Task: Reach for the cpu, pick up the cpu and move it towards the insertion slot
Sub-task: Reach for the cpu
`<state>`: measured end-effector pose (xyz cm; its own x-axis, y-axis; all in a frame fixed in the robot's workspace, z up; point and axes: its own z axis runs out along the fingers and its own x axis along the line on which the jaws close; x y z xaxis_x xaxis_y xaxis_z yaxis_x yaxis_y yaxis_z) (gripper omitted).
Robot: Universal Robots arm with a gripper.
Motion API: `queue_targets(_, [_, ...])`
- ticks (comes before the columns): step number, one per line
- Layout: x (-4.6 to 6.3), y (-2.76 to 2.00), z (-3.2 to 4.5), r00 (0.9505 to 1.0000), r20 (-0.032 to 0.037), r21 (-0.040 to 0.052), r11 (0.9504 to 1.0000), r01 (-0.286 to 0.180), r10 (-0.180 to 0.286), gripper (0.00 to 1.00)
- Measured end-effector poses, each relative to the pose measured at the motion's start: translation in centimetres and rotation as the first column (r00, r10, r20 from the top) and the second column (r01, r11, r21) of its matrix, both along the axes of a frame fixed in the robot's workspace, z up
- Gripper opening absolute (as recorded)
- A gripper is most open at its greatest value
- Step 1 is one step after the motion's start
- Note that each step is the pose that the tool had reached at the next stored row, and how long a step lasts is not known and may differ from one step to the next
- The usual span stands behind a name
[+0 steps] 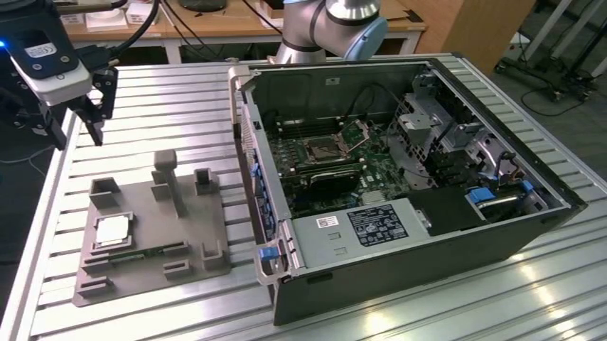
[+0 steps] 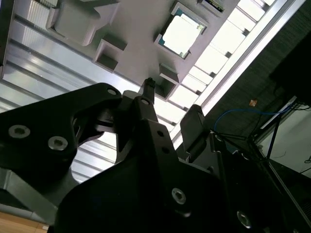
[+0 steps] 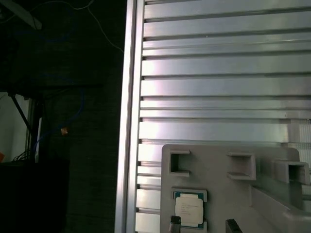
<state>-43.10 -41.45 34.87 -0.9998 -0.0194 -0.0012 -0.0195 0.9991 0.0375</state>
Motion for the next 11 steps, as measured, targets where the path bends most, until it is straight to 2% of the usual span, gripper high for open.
queue_targets(1, [0.00,-0.02,-0.06,1.0000,-0.0001,0.0000,1.0000,0.000,0.000,0.47])
queue_targets(2, [0.00,-0.04,-0.13,1.0000,-0.0002,-0.0001,1.0000,0.000,0.000,0.53])
queue_targets(11, [-0.03,-0.16,-0.60,1.0000,-0.0004,-0.0002,1.0000,0.000,0.000,0.53])
